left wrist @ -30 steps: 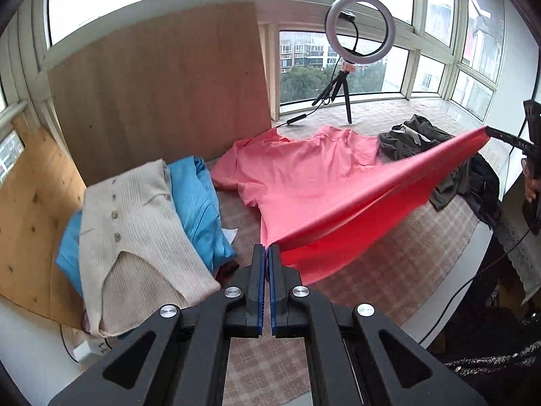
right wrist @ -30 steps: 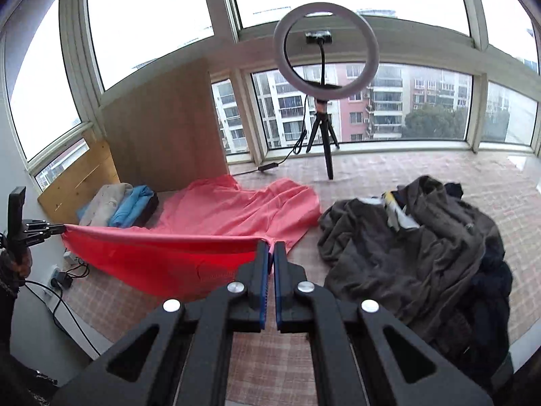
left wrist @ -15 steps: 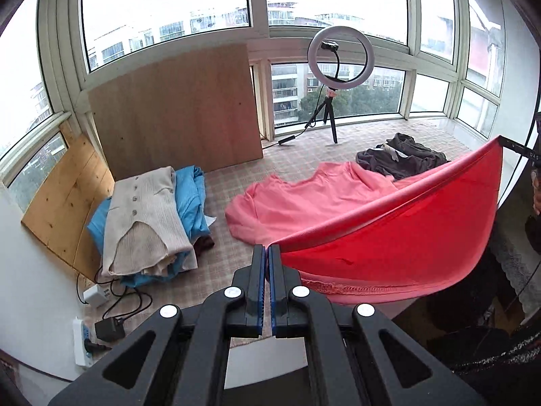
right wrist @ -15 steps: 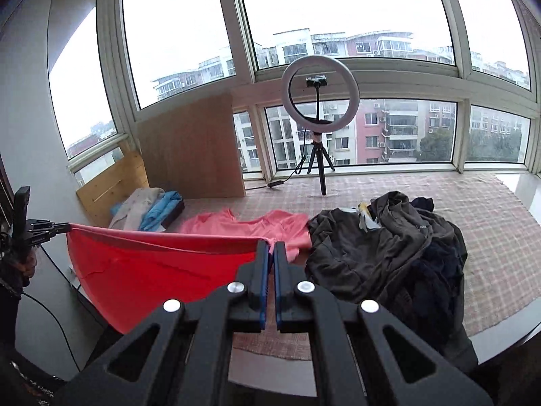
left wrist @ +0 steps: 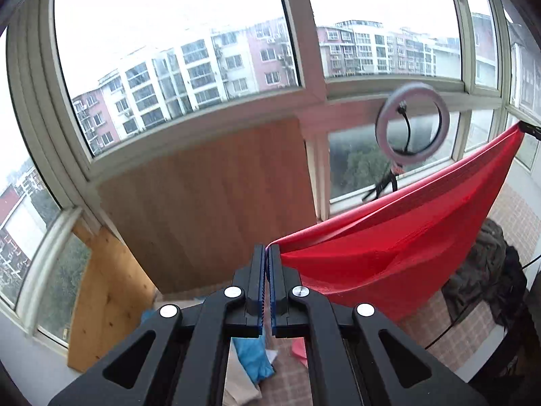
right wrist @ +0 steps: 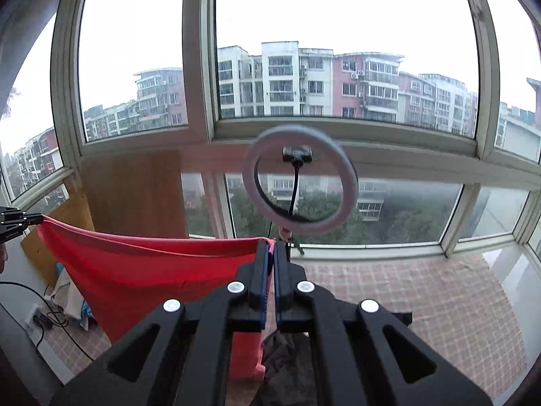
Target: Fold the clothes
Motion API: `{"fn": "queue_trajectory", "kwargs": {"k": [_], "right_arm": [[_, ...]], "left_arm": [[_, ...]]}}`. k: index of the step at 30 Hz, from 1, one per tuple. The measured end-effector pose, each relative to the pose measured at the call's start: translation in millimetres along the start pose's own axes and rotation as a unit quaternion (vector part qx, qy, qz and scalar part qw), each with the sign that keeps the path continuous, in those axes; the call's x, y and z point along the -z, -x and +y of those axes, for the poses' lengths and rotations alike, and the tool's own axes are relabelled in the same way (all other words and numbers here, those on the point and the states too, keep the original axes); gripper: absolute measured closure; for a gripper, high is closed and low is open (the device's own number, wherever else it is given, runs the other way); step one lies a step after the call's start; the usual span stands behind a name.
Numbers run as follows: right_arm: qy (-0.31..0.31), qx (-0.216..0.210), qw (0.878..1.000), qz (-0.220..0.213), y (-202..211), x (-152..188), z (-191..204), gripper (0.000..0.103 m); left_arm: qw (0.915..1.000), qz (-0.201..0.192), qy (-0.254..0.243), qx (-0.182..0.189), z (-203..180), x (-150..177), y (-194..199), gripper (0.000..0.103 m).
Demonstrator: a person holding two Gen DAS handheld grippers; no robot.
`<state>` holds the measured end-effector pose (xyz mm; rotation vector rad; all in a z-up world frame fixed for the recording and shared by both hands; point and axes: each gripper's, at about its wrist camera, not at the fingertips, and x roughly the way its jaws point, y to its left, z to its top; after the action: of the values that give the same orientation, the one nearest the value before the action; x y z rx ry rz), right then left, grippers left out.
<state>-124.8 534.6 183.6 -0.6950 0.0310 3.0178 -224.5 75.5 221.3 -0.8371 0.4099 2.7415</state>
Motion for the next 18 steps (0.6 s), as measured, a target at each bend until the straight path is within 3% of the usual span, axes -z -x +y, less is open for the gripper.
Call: {"fn": "queue_trajectory", "kwargs": {"k": [3,7,10,12,13,15,18], "right_arm": [[0.024,0.005,0.998,-0.055,57,-52,7,0.1],[0.036,-0.002,0.997,-0.068,103,-42,7,0.1],[0.041,-0.006,0.999,-0.034,106,4,5,0.1],[0.02,-0.049,0.999,0.002,98,49,3,0.1],[0.019,-0.062,0.998,0.027,91,76,8,0.1],[0.053,-0.048,0.995,0.066,74,130,24,0.1],[0.028,-0.051,0.989,0.138,37,203,22,0.1]], "left_arm": [[0.9983,-0.04,-0.031,-0.028,11,-26,63,0.101],[0.9949,-0.029,-0.066,-0.071,4,3,104,0.103],[0.9961,0.004,-0.069,-0.055,-4,59,103,0.103],[0.9967,0.03,-0.066,-0.036,-17,103,93,0.103],[0.9961,0.048,-0.073,-0.015,-33,122,75,0.103],[0.9925,0.083,-0.086,0.027,-66,159,39,0.103],[0.9813,0.135,-0.104,0.09,-114,215,-14,0.103]]}}
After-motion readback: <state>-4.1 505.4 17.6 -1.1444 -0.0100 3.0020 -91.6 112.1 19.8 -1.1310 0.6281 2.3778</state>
